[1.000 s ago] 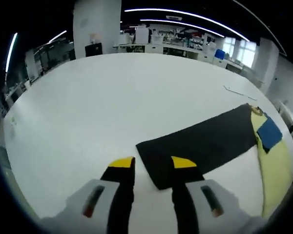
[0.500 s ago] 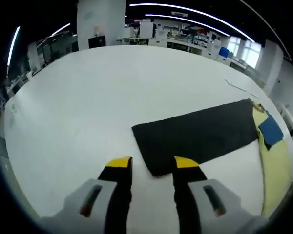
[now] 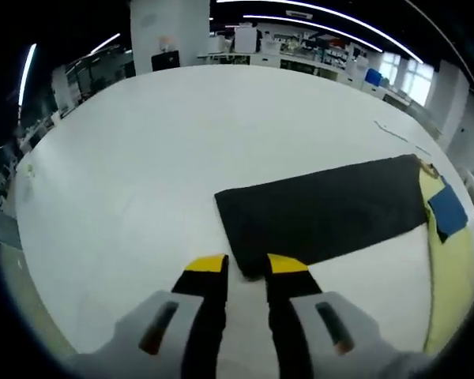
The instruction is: Fold the garment on the visible template until the final outline fits inside the template.
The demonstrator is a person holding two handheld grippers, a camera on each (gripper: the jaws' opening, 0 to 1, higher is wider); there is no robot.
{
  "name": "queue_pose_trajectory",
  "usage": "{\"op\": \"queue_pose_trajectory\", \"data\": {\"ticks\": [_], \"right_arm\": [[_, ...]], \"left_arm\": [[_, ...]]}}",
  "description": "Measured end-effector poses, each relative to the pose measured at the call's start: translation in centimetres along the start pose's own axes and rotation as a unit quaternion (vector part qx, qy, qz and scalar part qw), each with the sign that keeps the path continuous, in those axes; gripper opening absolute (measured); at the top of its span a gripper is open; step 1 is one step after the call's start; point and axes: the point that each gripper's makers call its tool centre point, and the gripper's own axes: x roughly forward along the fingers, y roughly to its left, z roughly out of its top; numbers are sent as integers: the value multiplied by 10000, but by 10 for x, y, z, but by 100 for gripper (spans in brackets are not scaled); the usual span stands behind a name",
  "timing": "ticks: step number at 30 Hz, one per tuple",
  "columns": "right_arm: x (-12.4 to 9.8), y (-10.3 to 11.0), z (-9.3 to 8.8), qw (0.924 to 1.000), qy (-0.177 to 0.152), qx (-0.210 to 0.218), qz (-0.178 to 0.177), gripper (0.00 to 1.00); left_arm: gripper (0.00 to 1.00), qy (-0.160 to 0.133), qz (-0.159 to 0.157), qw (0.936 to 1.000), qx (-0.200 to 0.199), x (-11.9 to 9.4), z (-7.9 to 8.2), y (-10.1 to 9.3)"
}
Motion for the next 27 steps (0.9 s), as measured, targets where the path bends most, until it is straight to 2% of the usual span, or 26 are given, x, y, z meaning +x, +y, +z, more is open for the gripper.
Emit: {"op": "queue_pose_trajectory", "data": {"ticks": [3,7,9,13,18,27], "right_arm": [[0,0,-3,10000,40,-26,-39,99],[0,1,-5,10000,29,16,-34,99],[0,0,-6,10000,32,25,-44,99],[-1,1,-6,10000,3,71,-27,99],[0,4,-6,10000,-46,77,34,99],[-3,7,-2,9998,-147,29,94,99]], "left_arm": [[11,66,-14,10000,-72,1,0,-4],[11,145,80,9996,-233,2,0,-3],[10,95,127,9991,-394,2,1,-1],[4,25,28,9982,-592,4,3,-2],[1,52,-22,9981,-608,2,5,-3],[1,-66,-97,9989,-458,-7,14,-8]]}}
